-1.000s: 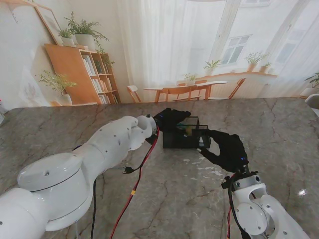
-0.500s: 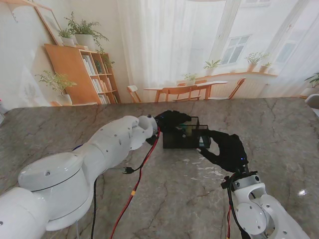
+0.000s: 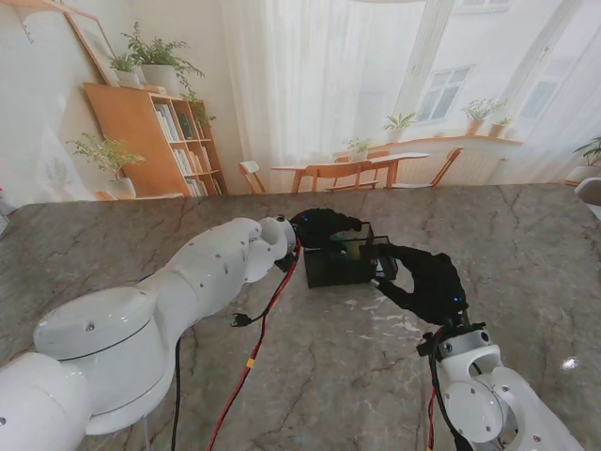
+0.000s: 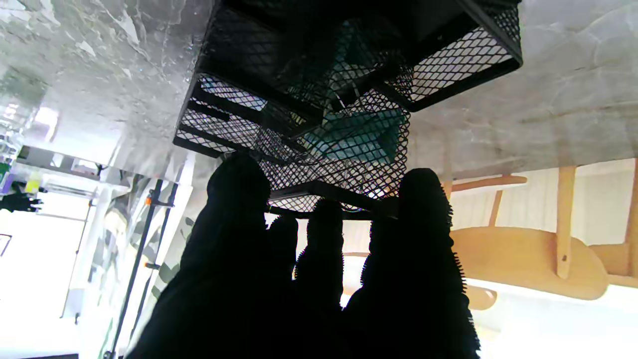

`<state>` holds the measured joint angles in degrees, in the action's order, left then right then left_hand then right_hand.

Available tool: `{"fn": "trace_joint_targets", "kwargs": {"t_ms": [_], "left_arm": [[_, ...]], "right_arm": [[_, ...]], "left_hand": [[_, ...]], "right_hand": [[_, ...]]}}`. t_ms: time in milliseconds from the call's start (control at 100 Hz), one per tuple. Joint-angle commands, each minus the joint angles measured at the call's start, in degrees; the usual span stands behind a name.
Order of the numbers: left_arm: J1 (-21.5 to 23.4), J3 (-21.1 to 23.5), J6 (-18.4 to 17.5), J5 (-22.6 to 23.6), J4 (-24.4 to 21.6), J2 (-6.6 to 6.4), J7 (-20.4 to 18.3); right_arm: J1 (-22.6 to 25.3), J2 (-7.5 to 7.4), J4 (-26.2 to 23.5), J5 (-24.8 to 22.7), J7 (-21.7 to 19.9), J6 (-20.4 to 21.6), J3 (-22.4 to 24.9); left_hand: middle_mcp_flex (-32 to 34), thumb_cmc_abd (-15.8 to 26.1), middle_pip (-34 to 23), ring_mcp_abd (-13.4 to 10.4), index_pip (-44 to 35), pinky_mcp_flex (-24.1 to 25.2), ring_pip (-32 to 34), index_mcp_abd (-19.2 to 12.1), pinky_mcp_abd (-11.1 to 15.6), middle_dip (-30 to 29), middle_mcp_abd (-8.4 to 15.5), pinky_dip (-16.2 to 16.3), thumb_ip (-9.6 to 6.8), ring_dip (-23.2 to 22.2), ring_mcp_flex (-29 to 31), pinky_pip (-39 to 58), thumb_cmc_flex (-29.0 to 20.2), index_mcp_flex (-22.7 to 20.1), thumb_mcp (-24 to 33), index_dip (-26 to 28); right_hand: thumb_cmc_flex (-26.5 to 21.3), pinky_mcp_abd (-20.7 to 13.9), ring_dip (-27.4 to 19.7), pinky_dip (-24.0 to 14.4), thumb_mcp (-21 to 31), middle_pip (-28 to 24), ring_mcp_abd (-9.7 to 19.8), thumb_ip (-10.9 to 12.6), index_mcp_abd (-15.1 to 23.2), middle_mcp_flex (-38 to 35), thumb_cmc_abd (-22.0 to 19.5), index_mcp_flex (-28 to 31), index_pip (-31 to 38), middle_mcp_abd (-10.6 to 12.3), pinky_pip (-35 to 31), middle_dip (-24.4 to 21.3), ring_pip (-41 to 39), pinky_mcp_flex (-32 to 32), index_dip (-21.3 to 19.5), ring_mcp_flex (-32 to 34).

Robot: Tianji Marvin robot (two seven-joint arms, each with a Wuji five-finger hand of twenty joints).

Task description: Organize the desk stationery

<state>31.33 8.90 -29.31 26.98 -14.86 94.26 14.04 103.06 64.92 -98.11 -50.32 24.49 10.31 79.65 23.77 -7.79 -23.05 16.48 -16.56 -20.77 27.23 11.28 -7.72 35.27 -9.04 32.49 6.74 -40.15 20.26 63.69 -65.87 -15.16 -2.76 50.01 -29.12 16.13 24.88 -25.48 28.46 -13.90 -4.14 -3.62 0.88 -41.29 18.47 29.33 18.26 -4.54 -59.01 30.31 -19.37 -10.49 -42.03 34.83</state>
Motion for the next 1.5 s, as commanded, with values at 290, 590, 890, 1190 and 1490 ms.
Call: {"fn": "trace_joint_targets", "kwargs": {"t_ms": [290,590,890,1190,1490], "left_arm": [[1.7,-2.7,-2.0,2.3,0.3,-0.88,0.9],[1.6,-3.9,-4.2,4.1,0.3,-2.78,3.7],[0.8,-7.0,-7.1,7.2,0.1,-5.41,7.2],[-0.1,-9.8,-8.3,10.0,0.0,-7.72,11.5],[-0.8,-12.9,-8.9,12.5,-0.1,-9.78,15.7]], "right_arm": [[-0.1,0.13,0.1,1.5,-1.0,-0.8,-0.2],[-0.4,0.19,0.3,2.1,-1.3,-0.9,-0.4],[-0.4,0.29,0.2,2.3,-0.8,-0.5,-0.4],[-0.3,0.40,0.2,2.6,-0.4,-0.1,-0.5],[0.0,0.54,0.0,2.7,0.4,0.1,-0.3]], "left_hand": [[4.6,-7.1,-6.3,-9.0,-15.6,-4.7,15.0,-3.8,8.8,11.4,1.6,2.5,-2.66,-8.3,12.3,5.8,-8.1,-4.5,9.1,3.6],[21.6,-11.6,5.8,-10.6,-35.3,-10.6,10.6,-9.2,10.6,19.4,6.5,1.5,-0.14,-9.0,22.0,4.2,-8.1,-14.0,19.0,-7.4],[24.1,-12.5,6.3,-11.6,-37.3,-11.6,8.8,-10.4,11.5,18.8,7.1,1.8,-0.31,-8.4,24.4,2.3,-8.1,-14.9,18.5,-9.6],[24.4,-12.4,6.6,-12.1,-37.5,-11.6,7.6,-10.7,12.2,19.1,7.2,2.8,-0.36,-8.8,24.8,0.7,-8.1,-15.0,18.0,-10.1],[24.4,-12.6,6.7,-12.1,-37.5,-11.7,7.1,-10.7,12.3,19.2,7.3,3.5,-0.44,-9.1,24.9,0.1,-8.1,-15.1,18.0,-10.0]], "right_hand": [[0.9,0.9,0.7,-1.3,-1.7,-0.1,-0.2,1.7,0.1,-0.6,-2.4,1.1,0.4,-0.3,-0.1,0.9,0.7,0.4,-1.2,0.3],[0.8,0.8,0.7,-1.4,-2.0,0.0,-0.2,1.7,0.0,-0.6,-2.9,1.3,0.5,-0.4,-0.1,0.9,0.8,0.4,-1.2,0.2],[0.8,0.8,0.8,-1.4,-2.2,0.0,-0.2,1.7,0.1,-0.7,-3.4,1.5,0.5,-0.5,0.0,1.0,0.8,0.5,-1.2,0.4],[0.8,0.8,0.8,-1.5,-2.5,0.0,-0.3,1.7,0.1,-0.9,-3.7,1.7,0.6,-0.5,0.0,1.0,0.9,0.4,-1.2,0.4],[0.7,0.8,0.8,-1.5,-2.6,0.0,-0.3,1.8,0.2,-0.9,-3.8,1.7,0.7,-0.5,0.0,1.0,0.9,0.3,-1.2,0.5]]}}
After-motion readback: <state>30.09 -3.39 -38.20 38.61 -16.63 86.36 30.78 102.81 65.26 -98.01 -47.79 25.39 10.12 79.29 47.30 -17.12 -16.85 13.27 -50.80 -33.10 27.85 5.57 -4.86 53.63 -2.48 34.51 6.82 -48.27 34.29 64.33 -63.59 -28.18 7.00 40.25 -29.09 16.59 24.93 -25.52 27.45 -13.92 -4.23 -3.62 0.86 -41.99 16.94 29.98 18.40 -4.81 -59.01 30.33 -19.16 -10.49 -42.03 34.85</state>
